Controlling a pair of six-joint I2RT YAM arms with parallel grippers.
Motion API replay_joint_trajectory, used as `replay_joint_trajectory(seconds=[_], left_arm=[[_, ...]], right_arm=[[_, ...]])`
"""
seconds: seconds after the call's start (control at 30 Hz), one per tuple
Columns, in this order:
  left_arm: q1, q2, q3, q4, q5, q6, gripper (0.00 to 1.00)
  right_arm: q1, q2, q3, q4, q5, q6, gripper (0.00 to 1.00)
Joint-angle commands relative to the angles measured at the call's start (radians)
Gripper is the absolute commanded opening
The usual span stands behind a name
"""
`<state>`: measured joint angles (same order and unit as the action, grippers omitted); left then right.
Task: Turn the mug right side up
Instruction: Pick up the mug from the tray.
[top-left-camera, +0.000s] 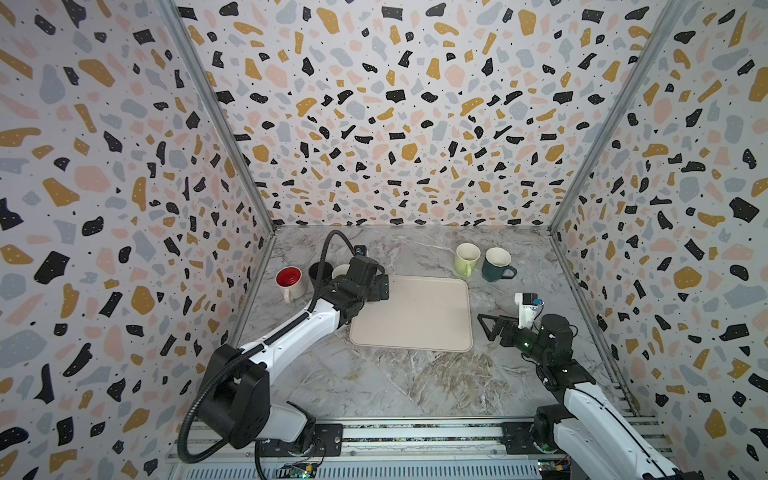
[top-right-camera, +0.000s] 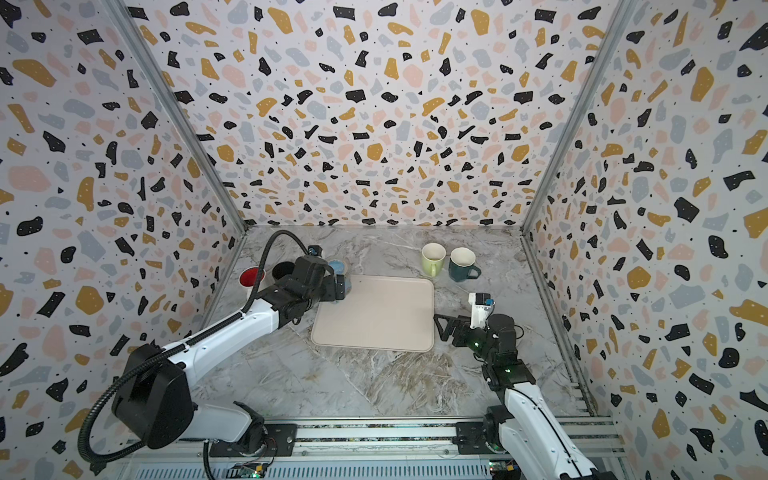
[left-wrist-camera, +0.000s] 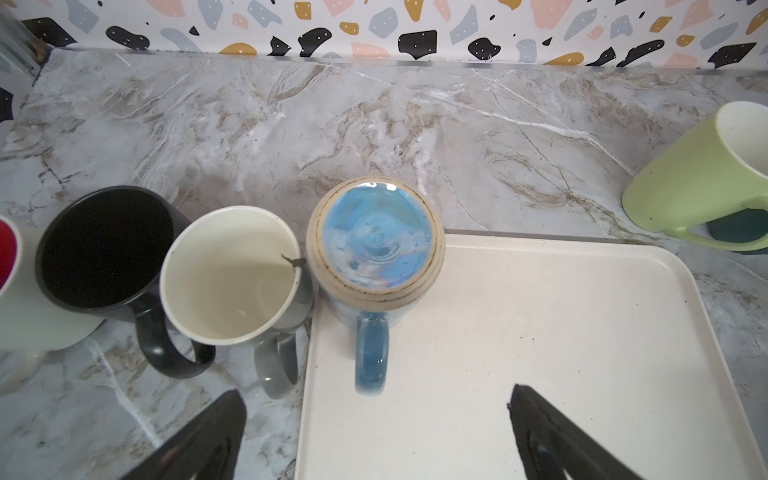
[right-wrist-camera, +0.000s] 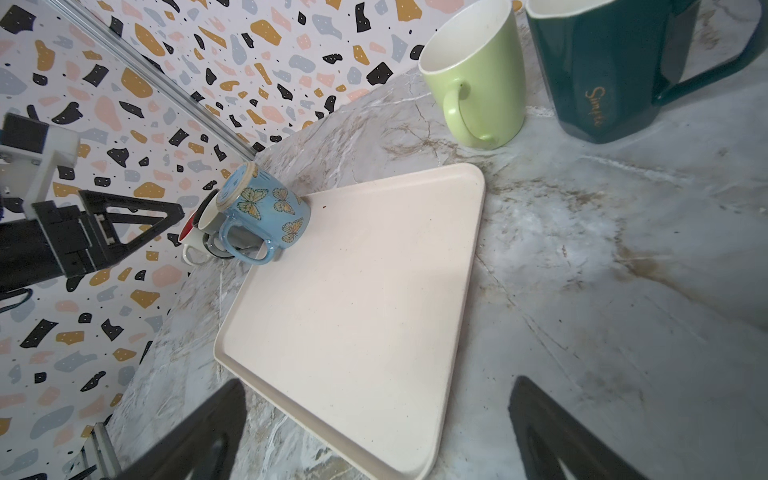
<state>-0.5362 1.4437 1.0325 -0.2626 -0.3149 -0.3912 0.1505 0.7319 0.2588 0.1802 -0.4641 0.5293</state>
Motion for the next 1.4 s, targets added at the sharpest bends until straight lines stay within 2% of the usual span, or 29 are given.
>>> replay_joint_trajectory(seconds=[0.0, 0.27, 0.53, 0.67, 0.77, 1.0, 1.37], left_arm=[[-0.016, 0.041, 0.058, -0.020, -0.069, 0.042, 1.00], [-0.016, 0.125, 0.135, -0.080, -0.079, 0.064, 0.92], [-0.016, 0.164, 0.151, -0.102, -0.054, 0.063, 0.84], [-0.016, 0.186, 0.169, -0.112, 0.018, 0.063, 0.75], [-0.016, 0.204, 0.178, -0.118, 0.020, 0.061, 0.67], [-0.009, 0.239, 0.205, -0.148, 0.003, 0.068, 0.55], [0.027, 0.246, 0.194, -0.160, 0.020, 0.062, 0.49]], right_arm=[[-0.006, -0.032, 0.015, -0.076, -0.008, -0.013, 1.00], [-0.008, -0.059, 0.004, -0.110, 0.000, -0.010, 1.00], [-0.008, -0.058, 0.006, -0.131, -0.043, -0.014, 1.00], [-0.008, -0.059, 0.003, -0.141, -0.056, -0.018, 1.00], [-0.008, -0.062, 0.002, -0.148, -0.060, -0.018, 1.00], [-0.008, -0.071, 0.004, -0.158, -0.059, -0.017, 1.00], [-0.008, -0.072, 0.003, -0.171, -0.058, -0.021, 1.00]])
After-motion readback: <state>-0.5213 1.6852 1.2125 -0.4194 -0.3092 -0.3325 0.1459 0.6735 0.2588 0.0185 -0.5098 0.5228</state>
